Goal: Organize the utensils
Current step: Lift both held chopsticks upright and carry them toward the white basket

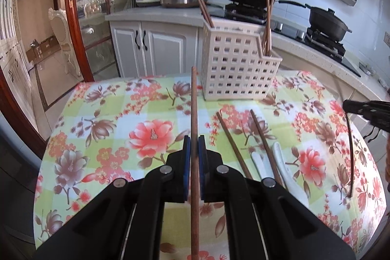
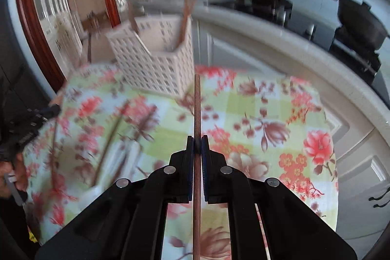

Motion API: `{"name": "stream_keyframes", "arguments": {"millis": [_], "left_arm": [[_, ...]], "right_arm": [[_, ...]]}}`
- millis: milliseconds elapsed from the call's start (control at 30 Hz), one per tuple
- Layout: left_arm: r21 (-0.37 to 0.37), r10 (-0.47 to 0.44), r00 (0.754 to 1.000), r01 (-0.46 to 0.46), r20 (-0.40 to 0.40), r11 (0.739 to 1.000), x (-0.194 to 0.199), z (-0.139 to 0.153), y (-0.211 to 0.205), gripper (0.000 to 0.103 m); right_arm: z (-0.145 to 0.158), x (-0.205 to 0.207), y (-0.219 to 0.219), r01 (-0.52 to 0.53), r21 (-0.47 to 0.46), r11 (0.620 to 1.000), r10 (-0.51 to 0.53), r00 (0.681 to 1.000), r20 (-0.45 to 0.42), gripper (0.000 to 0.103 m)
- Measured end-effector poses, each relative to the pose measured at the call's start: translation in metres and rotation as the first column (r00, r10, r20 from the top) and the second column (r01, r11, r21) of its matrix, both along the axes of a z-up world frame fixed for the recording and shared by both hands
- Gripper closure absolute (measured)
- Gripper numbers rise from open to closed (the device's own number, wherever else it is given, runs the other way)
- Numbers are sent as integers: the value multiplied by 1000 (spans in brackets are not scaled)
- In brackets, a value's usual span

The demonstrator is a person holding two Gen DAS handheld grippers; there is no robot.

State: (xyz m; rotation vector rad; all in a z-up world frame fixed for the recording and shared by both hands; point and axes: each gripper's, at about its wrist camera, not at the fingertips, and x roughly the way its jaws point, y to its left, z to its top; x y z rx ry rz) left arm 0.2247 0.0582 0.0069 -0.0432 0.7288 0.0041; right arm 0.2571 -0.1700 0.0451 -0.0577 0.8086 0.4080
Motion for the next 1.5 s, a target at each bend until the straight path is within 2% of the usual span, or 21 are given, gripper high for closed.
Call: {"name": "stream_keyframes", "arguments": {"millis": [133, 267, 467, 600, 767, 1000, 1200, 1500], "left_arm": [[6, -8, 1000, 7, 25, 1000, -8, 10, -2, 97], [9, -13, 999, 12, 51, 1000, -17, 19, -3, 97], [-2, -22, 997, 23, 74, 1000, -22, 26, -3, 97], [-17, -32, 997, 33, 66, 999, -21, 24, -3, 97], [-75, -44, 997, 50, 70, 996, -21, 25, 4, 97], [-80, -44, 991, 54, 125, 995, -26, 32, 5, 97], [-28, -49, 977, 56, 206, 998, -36, 45, 0, 97], [-31, -64, 978, 71, 199, 997, -42, 52, -1, 97]], "right_arm": [[17, -24, 4, 17, 36, 999, -20, 997, 80, 95], [29, -45, 2, 32, 52, 998, -38, 993, 113, 95], [41, -62, 5, 3, 49, 999, -10, 989, 146, 95], [37, -59, 7, 11, 44, 999, -17, 991, 134, 95], [35, -55, 5, 29, 51, 998, -35, 992, 124, 95], [35, -54, 3, 42, 58, 997, -49, 991, 122, 95], [37, -53, 2, 48, 67, 997, -56, 991, 124, 95], [36, -53, 2, 48, 70, 996, -56, 991, 120, 95]]}}
